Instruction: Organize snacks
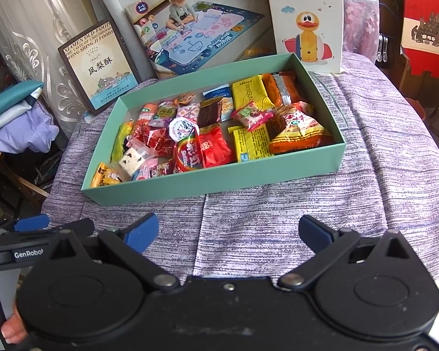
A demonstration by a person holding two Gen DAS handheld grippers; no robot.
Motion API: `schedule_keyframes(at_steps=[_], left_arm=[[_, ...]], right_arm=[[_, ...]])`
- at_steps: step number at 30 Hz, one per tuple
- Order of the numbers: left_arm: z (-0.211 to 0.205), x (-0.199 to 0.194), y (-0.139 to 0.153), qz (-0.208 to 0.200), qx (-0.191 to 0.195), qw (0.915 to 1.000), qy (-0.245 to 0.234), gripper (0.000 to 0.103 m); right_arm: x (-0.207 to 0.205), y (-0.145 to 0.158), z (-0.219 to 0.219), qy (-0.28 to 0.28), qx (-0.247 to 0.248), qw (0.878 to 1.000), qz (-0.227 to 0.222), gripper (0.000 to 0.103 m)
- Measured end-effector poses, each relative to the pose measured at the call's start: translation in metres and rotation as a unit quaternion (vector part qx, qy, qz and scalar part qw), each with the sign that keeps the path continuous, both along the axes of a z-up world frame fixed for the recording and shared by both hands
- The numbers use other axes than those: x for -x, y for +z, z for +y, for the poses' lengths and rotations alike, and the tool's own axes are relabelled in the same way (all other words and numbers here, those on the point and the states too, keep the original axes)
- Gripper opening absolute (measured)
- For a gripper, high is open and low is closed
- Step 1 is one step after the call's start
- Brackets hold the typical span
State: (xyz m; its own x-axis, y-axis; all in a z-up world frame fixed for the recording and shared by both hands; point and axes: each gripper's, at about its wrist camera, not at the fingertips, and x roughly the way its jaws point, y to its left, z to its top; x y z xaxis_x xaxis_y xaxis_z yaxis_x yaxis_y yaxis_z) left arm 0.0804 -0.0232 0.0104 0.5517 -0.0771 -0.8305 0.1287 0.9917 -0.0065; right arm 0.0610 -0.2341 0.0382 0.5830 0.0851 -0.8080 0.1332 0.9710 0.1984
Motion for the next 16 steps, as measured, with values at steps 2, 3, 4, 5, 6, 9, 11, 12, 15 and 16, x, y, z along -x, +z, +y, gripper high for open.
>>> schedule_keyframes(at_steps=[2, 3, 4, 5, 6, 9, 11, 12, 15, 16], left_arm=[[0.0002, -0.0001, -0.0014, 0.003, 0.000, 1.0000, -0.001, 0.103], [-0.0002, 0.0002, -0.0023, 0.003, -0.001, 1.0000, -0.002, 0.103], [-0.0004, 0.0005, -0.0031, 0.002, -0.003, 1.0000, -0.003, 0.103], [-0.0006, 0.0009, -0.0036, 0.001, -0.006, 1.0000, -0.004, 0.103], [-0.0007, 0.0012, -0.0039, 0.000, -0.008, 1.0000, -0.004, 0.103], [-0.0008, 0.0015, -0.0050, -0.001, -0.010, 0.9999, -0.007, 0.103], [-0.0007, 0.0012, -0.0052, 0.001, -0.009, 0.9999, -0.007, 0.103], [-0.0007, 0.0012, -0.0056, 0.001, -0.009, 0.9999, -0.007, 0.103], [0.0009, 0.0002, -0.0069, 0.005, -0.009, 0.9999, -0.005, 0.103], [0.0015, -0.0003, -0.0075, 0.007, -0.009, 0.9999, -0.004, 0.103]], right_arm=[[-0.0005, -0.0011, -0.0001, 0.000, 0.000, 1.000, 0.002, 0.103], [-0.0007, -0.0016, -0.0004, 0.001, 0.000, 1.000, 0.002, 0.103], [-0.0009, -0.0021, -0.0007, 0.001, 0.000, 1.000, 0.003, 0.103], [-0.0011, -0.0027, -0.0004, 0.001, 0.000, 1.000, 0.004, 0.103], [-0.0012, -0.0033, -0.0004, 0.002, 0.000, 1.000, 0.005, 0.103], [-0.0017, -0.0043, -0.0005, 0.002, 0.000, 1.000, 0.007, 0.103], [-0.0022, -0.0053, -0.0011, 0.002, 0.000, 1.000, 0.008, 0.103], [-0.0023, -0.0058, -0.0010, 0.001, 0.000, 1.000, 0.008, 0.103], [-0.0025, -0.0074, -0.0010, 0.002, 0.001, 1.000, 0.010, 0.103], [-0.0025, -0.0079, -0.0009, 0.002, 0.001, 1.000, 0.010, 0.103]])
